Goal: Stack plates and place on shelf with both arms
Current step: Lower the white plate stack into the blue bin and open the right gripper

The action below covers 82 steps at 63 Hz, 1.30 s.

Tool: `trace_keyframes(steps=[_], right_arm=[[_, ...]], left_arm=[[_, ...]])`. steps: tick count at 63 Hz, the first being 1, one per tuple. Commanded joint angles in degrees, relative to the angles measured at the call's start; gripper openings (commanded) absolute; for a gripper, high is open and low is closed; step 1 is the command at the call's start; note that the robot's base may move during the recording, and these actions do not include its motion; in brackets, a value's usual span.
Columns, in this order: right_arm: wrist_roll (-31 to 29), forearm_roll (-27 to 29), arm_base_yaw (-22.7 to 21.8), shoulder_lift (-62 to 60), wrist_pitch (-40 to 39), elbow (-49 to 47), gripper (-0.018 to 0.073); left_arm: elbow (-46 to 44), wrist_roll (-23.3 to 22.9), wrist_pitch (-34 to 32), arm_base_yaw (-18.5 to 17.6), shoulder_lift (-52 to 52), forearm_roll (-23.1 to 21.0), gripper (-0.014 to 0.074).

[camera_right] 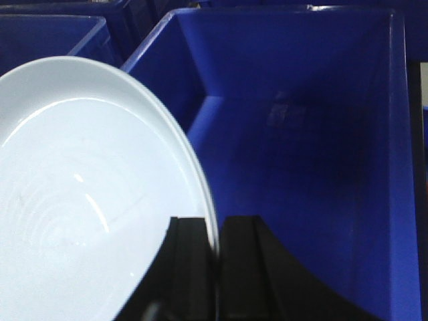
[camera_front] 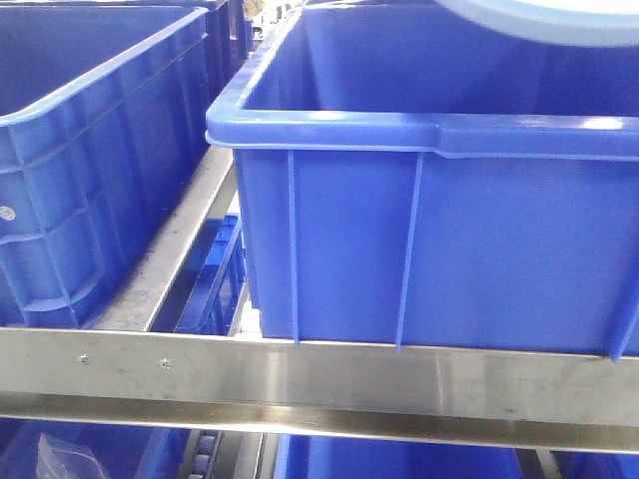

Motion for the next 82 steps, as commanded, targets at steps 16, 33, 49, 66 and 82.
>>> trace_keyframes(steps=[16,33,49,66,82], right_arm=[[-0.16,0.22,-0.40,9.18,-13.08,-3.66,0.0048],[-0.16,0.22,-0.40,19.99,-19.46,-7.30,0.0048],[-0.16,0.22,-3.80,26.78,-23.29,-11.02,0.0048],[-0.16,0.22,-10.58,29.19,-23.45,-11.88,0.0048],[-0.21,-0.05,-11.22,30.01,-23.73,-11.88,0.0200]], left_arm=[[-1.76,-0.51,-5.23,0.01,0.47,-0.21,0.0092],[-1.76,-0.51,-5.23,0.01,0.47,-0.21,0.0092],[-1.76,-0.51,-5.23,0.01,0.47,-0.21,0.0092],[-1.76,-0.51,-5.23,0.01,0.47,-0.21,0.0092],[-1.76,-0.51,-5.23,0.01,0.47,-0.21,0.0092]])
